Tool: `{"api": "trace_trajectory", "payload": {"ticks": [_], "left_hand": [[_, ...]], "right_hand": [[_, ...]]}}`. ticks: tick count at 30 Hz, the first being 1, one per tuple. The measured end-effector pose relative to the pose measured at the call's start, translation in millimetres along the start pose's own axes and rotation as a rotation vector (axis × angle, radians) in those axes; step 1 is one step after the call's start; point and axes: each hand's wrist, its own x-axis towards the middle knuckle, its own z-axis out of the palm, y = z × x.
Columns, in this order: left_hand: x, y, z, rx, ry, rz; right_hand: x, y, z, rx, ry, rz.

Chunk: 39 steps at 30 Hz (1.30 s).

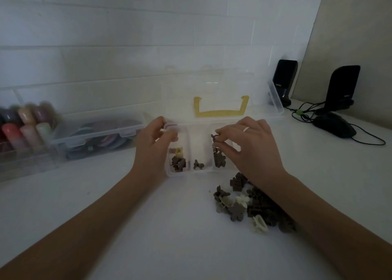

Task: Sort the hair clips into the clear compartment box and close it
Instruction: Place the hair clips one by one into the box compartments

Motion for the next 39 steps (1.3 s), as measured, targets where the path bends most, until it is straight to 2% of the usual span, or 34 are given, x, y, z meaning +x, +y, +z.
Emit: {"api": "trace_trajectory", "payload": {"ticks": [3, 7, 13, 15, 18, 21, 24, 26, 30, 35, 37, 39], "left_hand": [[-2.2, 2.0, 1.0, 0.014, -0.044, 0.039], [0.3, -0.3, 1.6, 0.028, -0.006, 0.010], [4.0, -0.2, 0.5, 0.016, 0.035, -0.059], [5.6, 0.3, -0.3, -0.015, 0.054, -0.073], [6.5, 0.8, -0.1, -0.054, 0.083, -0.128], [8.7, -1.3, -1.5, -0.067, 0.081, -0.188], [9.8, -2.8, -3.1, -0.050, 0.080, -0.202], [9.8, -2.4, -2.4, -0.063, 0.089, -0.215], [9.0, -1.8, -0.2, -0.084, 0.110, -0.229], [10.3, -4.1, -3.1, -0.060, 0.092, -0.206], [9.7, -2.7, -2.2, -0.061, 0.101, -0.190], [9.8, -2.6, -1.0, -0.067, 0.106, -0.177]], "right_hand": [[1.9, -1.5, -1.4, -0.131, -0.077, -0.026], [2.1, 4.1, 2.2, -0.244, -0.153, -0.072], [3.9, 5.0, -11.6, 0.016, -0.054, -0.017], [10.1, 0.4, -25.5, 0.198, -0.101, 0.033], [21.4, -9.4, -51.9, 0.354, -0.438, 0.050], [27.4, -8.1, -64.9, 0.198, -0.750, 0.036], [24.4, -0.4, -64.9, 0.184, -1.017, 0.225], [22.2, 3.0, -60.4, 0.212, -1.117, 0.298], [20.6, 4.9, -48.3, 0.229, -1.046, 0.223], [19.8, 0.9, -39.2, 0.581, -0.657, 0.156], [19.2, -0.7, -37.2, 0.704, -0.547, 0.185], [17.2, -1.9, -33.5, 0.727, -0.476, 0.224]]}}
